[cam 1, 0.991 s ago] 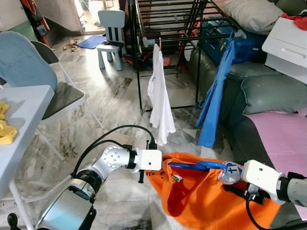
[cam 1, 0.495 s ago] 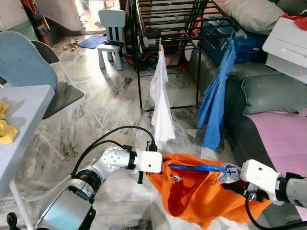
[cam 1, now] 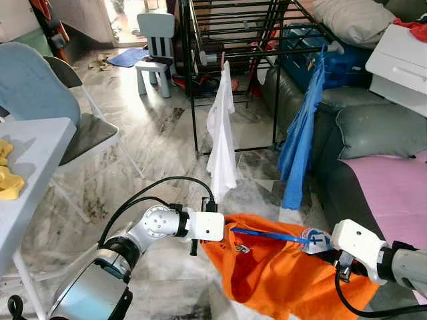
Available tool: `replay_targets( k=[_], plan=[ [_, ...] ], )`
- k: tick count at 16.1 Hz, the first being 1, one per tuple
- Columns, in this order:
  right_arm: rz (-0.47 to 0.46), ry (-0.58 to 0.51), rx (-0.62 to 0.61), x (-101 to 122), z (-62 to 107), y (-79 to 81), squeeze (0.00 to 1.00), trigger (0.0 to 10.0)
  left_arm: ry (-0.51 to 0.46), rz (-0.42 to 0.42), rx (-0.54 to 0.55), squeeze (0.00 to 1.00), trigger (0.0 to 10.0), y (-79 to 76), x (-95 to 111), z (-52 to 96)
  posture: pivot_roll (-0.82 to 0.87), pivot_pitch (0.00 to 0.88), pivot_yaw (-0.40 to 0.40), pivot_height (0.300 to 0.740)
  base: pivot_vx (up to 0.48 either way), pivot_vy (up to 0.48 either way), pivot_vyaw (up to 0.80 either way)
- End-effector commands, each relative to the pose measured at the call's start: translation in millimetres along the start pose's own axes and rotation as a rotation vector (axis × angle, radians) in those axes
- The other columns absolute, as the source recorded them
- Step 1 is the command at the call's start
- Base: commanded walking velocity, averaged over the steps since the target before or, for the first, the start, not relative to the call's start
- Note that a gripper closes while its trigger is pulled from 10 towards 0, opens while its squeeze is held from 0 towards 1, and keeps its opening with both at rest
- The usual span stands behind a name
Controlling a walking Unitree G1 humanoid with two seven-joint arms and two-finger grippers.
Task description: Hang hanger
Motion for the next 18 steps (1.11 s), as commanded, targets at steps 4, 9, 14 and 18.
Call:
replay_targets(
  k=[4, 9, 14, 18],
  plan=[
    [-0.014, -0.013, 0.010, 1, -5.2, 2.7, 0.00, 0.0, 0.029, -0.051, 0.042, 0.00, 1.4, 16.6, 1, 0.8, -0.03, 0.000, 0.017, 0.740, 0.000, 0.000, 0.00],
    [-0.081, -0.030, 0.003, -7, -15.8, 11.2, 0.00, 0.0, 0.047, -0.052, 0.073, 0.00, 1.3, 19.3, -1, 0.9, -0.03, 0.000, 0.016, 0.740, 0.000, 0.000, 0.00],
    [-0.118, -0.024, -0.067, -16, -23.4, 7.8, 0.00, 0.0, 0.041, 0.042, 0.175, 1.00, 10.0, 26.1, -2, -0.5, -0.03, 0.000, 0.018, 0.740, 0.000, 0.000, 0.00],
    [-0.160, 0.011, -0.169, -29, -32.1, -2.8, 0.00, 0.0, 0.017, 0.118, 0.256, 1.00, 10.0, 29.0, -4, 3.1, -0.03, 0.000, 0.016, 0.740, 0.000, 0.000, 0.00]
  ],
)
Point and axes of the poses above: a point about 5 cm out from each wrist's last joint towards the gripper, its own z axis pointing back from the gripper into the wrist, its own x axis along the axis of the wrist's last joint, y = z × x, the point moved 4 cm from there along -z, pointing out of the wrist towards the gripper, and after that the axes turned 12 degrees about -z, right-handed, at the moved point
